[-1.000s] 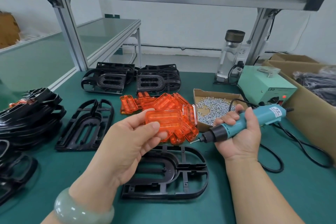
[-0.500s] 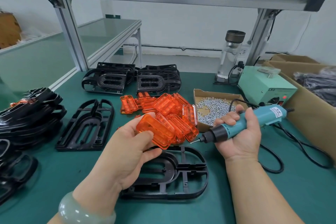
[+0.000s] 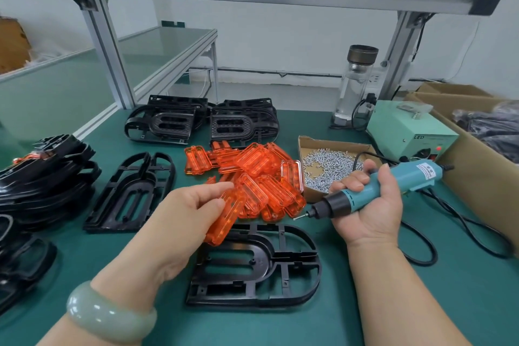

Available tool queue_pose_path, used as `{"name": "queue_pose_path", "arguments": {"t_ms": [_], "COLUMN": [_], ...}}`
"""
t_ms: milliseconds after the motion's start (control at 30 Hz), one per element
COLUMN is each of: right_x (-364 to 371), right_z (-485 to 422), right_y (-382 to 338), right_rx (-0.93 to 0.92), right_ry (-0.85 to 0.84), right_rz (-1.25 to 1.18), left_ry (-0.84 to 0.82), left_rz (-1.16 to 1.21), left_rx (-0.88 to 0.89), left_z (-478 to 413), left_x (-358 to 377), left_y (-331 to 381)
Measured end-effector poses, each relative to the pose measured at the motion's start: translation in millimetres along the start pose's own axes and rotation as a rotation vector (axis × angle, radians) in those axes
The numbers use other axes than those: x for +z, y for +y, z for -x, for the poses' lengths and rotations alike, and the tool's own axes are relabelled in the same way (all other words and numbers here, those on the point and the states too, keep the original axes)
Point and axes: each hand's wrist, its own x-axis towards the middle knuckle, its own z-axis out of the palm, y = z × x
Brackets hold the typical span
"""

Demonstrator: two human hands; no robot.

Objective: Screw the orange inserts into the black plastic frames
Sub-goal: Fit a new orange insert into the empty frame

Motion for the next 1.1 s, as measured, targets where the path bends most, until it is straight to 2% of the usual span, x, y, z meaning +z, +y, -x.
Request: {"name": "queue_pose_path", "arguments": {"t_ms": [133, 200, 333, 433, 633, 800, 1100], "right_x": [-0.3, 0.1, 0.9, 0.5, 0.3, 0.1, 0.0], "right_z": [-0.4, -0.4, -0.4, 0.3, 0.8, 1.3, 1.0], "right_y": [0.5, 0.8, 1.5, 1.5, 1.9, 1.5, 1.3], "right_rx": [-0.006, -0.008, -0.003, 0.000, 0.002, 0.007, 0.010], "right_ry": [0.006, 0.004, 0.006, -0.001, -0.011, -0.014, 0.001], "right_rz": [0.013, 0.019, 0.022, 0.019, 0.030, 0.021, 0.010], "left_ry": [0.082, 0.057, -0.083, -0.122, -0.103, -0.039, -0.026], "left_rz": [-0.484, -0.651, -0.734, -0.788, -0.790, -0.806, -0.825], "left_rx": [0.194, 0.248, 0.286, 0.270, 0.262, 0.357, 0.499], "left_z": [-1.6, -1.6, -0.9, 0.8, 7.0, 10.7, 10.2], "left_x": [-9.7, -12.5, -11.8, -7.8, 6.1, 9.4, 7.1], "left_y": [3.5, 3.6, -2.0, -7.1, -13.7, -22.5, -29.4]}}
